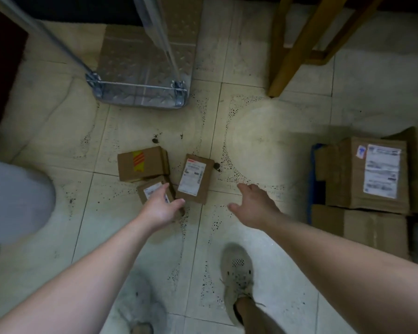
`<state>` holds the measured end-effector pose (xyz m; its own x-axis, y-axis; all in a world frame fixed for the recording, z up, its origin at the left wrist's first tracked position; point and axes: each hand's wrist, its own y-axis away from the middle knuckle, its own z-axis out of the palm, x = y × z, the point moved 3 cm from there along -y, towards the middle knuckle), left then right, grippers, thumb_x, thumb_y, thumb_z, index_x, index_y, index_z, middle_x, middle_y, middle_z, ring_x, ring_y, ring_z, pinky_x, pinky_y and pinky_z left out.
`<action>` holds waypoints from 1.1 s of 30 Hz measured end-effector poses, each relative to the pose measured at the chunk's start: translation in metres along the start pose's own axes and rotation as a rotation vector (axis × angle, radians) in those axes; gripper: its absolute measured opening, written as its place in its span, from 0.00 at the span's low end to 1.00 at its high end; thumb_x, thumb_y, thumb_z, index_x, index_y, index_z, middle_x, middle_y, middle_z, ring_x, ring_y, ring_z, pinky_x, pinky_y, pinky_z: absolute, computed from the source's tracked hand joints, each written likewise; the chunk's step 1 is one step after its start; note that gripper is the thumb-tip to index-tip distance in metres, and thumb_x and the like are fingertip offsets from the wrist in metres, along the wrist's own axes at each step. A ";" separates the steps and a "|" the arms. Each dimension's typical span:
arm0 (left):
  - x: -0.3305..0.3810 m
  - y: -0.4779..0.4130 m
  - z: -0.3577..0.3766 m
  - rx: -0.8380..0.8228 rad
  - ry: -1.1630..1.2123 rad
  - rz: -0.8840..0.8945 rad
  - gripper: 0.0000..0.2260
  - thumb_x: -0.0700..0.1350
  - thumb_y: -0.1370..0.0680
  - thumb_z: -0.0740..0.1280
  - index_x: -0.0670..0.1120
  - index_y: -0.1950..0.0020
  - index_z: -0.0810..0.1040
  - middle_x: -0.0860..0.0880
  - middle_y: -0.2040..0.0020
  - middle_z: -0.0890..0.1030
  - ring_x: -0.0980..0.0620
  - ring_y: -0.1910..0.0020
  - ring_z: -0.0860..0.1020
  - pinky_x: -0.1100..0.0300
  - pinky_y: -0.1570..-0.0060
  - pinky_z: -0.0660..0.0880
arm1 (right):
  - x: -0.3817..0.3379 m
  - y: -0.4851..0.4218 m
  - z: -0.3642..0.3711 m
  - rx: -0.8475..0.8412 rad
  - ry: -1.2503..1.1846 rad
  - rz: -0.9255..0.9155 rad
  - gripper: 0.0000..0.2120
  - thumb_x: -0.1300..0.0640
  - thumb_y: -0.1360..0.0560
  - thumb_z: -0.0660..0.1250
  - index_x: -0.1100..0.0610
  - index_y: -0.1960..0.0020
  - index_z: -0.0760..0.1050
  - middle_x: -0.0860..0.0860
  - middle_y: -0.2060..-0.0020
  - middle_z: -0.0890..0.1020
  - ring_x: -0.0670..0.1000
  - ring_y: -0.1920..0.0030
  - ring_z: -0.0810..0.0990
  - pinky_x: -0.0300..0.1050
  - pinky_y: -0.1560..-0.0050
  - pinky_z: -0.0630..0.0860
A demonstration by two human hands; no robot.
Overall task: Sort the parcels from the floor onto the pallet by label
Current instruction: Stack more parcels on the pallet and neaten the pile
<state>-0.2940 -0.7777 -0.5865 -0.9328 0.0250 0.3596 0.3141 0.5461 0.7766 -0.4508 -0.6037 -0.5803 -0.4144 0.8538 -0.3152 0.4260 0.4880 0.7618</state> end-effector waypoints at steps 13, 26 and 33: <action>-0.031 -0.085 -0.017 -0.228 -0.172 0.222 0.26 0.50 0.24 0.67 0.50 0.27 0.64 0.49 0.33 0.73 0.57 0.50 0.69 0.62 0.51 0.67 | -0.040 -0.046 0.071 0.148 -0.308 0.235 0.34 0.43 0.24 0.62 0.53 0.23 0.55 0.56 0.27 0.62 0.58 0.29 0.63 0.51 0.34 0.65; -0.057 -0.218 0.043 -0.280 -0.097 0.263 0.31 0.46 0.20 0.63 0.46 0.23 0.50 0.44 0.29 0.68 0.50 0.41 0.73 0.70 0.59 0.71 | -0.042 -0.200 0.168 0.246 -0.697 0.308 0.47 0.49 0.26 0.69 0.59 0.23 0.39 0.62 0.27 0.62 0.62 0.30 0.67 0.54 0.34 0.69; -0.063 -0.244 0.070 -0.371 -0.048 0.187 0.15 0.44 0.21 0.64 0.42 0.35 0.74 0.45 0.45 0.80 0.47 0.47 0.79 0.51 0.41 0.75 | -0.038 -0.219 0.198 0.227 -1.057 0.258 0.23 0.53 0.26 0.68 0.57 0.33 0.67 0.51 0.46 0.79 0.48 0.54 0.78 0.39 0.64 0.71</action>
<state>-0.3240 -0.8542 -0.8353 -0.8581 0.1386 0.4944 0.5130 0.1900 0.8371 -0.3691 -0.7069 -0.8470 0.5561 0.6066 -0.5681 0.5826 0.2029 0.7870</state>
